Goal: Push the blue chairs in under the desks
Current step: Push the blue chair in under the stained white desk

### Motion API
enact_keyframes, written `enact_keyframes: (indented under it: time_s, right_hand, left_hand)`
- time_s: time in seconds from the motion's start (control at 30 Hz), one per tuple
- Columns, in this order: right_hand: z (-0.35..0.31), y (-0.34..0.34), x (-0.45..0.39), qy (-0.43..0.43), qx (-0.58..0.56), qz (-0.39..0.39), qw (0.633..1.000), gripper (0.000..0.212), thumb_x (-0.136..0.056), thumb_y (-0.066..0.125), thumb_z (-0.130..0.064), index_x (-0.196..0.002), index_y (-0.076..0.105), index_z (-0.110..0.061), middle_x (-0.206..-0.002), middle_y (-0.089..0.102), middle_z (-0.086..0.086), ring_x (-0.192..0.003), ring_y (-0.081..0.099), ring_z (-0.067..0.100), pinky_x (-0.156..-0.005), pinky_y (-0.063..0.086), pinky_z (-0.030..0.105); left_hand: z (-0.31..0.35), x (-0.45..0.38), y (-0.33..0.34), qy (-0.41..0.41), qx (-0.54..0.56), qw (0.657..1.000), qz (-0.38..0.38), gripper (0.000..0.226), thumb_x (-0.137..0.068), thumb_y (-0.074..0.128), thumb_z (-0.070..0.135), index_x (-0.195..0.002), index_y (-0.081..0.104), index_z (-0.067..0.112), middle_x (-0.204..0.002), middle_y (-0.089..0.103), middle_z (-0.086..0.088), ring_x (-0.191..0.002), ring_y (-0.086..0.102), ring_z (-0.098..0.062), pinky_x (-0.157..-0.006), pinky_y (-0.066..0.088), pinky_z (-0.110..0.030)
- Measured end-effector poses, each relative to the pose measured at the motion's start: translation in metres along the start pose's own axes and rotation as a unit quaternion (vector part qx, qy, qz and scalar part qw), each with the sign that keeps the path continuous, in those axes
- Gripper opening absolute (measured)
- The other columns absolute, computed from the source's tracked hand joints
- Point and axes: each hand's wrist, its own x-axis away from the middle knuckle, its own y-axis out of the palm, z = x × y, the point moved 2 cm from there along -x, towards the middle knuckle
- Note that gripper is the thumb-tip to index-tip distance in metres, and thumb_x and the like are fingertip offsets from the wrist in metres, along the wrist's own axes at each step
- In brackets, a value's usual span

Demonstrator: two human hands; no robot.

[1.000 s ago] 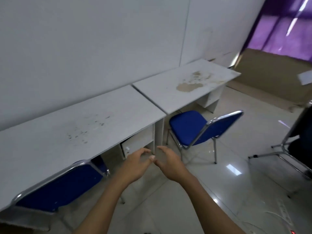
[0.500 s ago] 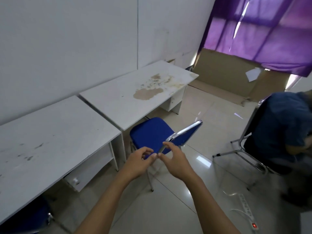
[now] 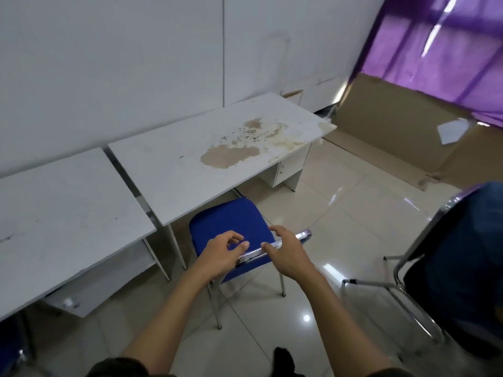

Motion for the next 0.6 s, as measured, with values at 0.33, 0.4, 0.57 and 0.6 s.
enact_keyframes:
  time_s: [0.33, 0.4, 0.57, 0.6]
  right_hand:
    - [0.062, -0.022, -0.098, -0.01, 0.245, -0.115, 0.963, 0.075, -0.085, 0.056, -0.073, -0.146, 0.047, -0.031, -0.153, 0.043, 0.004, -0.14, 0.039, 0.026, -0.113, 0.031, 0.054]
    - [0.072, -0.016, -0.102, 0.009, 0.279, -0.15, 0.948, 0.085, -0.078, 0.043, -0.087, -0.144, 0.049, -0.035, -0.161, 0.028, 0.005, -0.149, 0.019, 0.029, -0.115, 0.019, 0.062]
    - [0.081, -0.012, -0.108, -0.01, 0.283, -0.165, 0.945, 0.088, -0.067, 0.041, -0.096, -0.132, 0.059, -0.039, -0.164, 0.018, 0.004, -0.152, 0.007, 0.029, -0.114, 0.014, 0.069]
    - [0.083, -0.013, -0.109, -0.016, 0.279, -0.164, 0.946, 0.085, -0.067, 0.043, -0.095, -0.129, 0.06, -0.039, -0.164, 0.018, 0.003, -0.151, 0.006, 0.029, -0.114, 0.014, 0.07]
  left_hand:
    - [-0.006, -0.036, 0.056, -0.144, 0.002, 0.988, 0.048, 0.055, -0.091, 0.066, 0.061, -0.136, 0.056, 0.03, -0.138, 0.057, 0.004, -0.124, 0.056, -0.016, -0.092, 0.041, -0.03]
    - [-0.018, -0.039, 0.07, -0.179, 0.003, 0.983, 0.028, 0.066, -0.085, 0.065, 0.071, -0.135, 0.057, 0.029, -0.139, 0.056, 0.001, -0.123, 0.056, -0.018, -0.096, 0.047, -0.034]
    - [-0.032, -0.043, 0.085, -0.198, 0.004, 0.978, 0.059, 0.084, -0.07, 0.06, 0.089, -0.125, 0.063, 0.026, -0.121, 0.06, 0.001, -0.102, 0.06, -0.013, -0.087, 0.056, -0.033]
    - [-0.034, -0.044, 0.086, -0.197, 0.003, 0.978, 0.063, 0.085, -0.068, 0.059, 0.091, -0.123, 0.063, 0.027, -0.119, 0.061, 0.002, -0.1, 0.061, -0.012, -0.085, 0.056, -0.032]
